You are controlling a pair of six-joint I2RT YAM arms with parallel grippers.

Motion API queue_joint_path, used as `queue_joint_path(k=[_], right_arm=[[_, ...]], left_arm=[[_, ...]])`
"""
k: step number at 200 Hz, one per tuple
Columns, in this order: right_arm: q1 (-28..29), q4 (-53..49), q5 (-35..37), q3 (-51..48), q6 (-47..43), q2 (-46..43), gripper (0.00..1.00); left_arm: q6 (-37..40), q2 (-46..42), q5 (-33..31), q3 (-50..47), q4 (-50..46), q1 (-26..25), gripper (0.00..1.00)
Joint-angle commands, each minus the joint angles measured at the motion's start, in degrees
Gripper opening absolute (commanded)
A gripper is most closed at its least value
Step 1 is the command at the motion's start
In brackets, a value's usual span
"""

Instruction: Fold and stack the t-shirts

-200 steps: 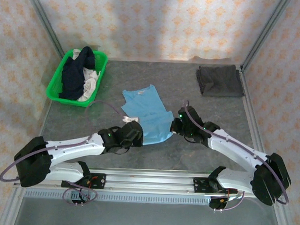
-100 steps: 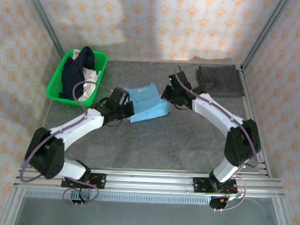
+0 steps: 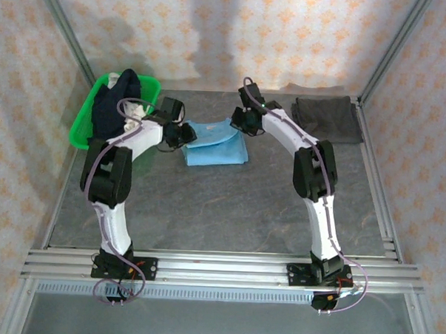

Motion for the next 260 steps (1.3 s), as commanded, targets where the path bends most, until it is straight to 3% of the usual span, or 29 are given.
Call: queue_joint_path(k=[1,29,40,58,82,107,122,173,199,241,260], right_arm=[[-1.5,-5.1,0.3,9.7,-1.3,4.6,0.15],[-3.7,-6.3,-2.0,22.0,-0.7,14.1,0.21],[-4.5,-10.0,-2.9,29.1,-1.5,18.2,0.27],[-4.7,-15.4,-0.4,35.4,-4.1,20.4,0.33],[-3.7,-10.5,1.8,24.2,-7.9,12.4,0.39],[-2.3,1.0,-2.4,6.2,-9.6,3.3,0.46],[-1.8,4.6,-3.9,-0.7,-10.1,0.6,0.48],[-1.7,8.1,-3.9,-6.7,-11.9,0.2,0.49],[-1.9,5.9,-4.2,-3.4,-13.5,3.1,0.43],[-2.0,3.1,-3.0,-0.2,-15.6,3.7,0.12],[-2.2,3.3,-2.5,-0.6,-15.7,2.2,0.03]], left_arm=[[1.3,4.8,1.8,8.3,-5.4,1.8,0.40],[1.8,12.8,1.9,22.3,-11.0,3.2,0.41],[2.9,15.0,0.5,27.0,-14.1,3.3,0.48],[5.6,16.4,-0.8,30.8,-17.4,3.2,0.51],[7.8,13.8,-2.9,28.9,-16.9,2.9,0.52],[12.7,11.3,-9.0,26.1,-19.6,0.7,0.57],[13.5,10.1,-8.1,21.3,-17.1,0.4,0.61],[12.7,8.7,-4.5,14.4,-9.3,0.3,0.64],[11.4,9.0,-3.2,14.3,-7.5,0.1,0.49],[11.4,9.1,-0.7,15.5,-8.0,-0.8,0.18],[12.0,8.5,-0.8,17.7,-10.3,-1.6,0.07]])
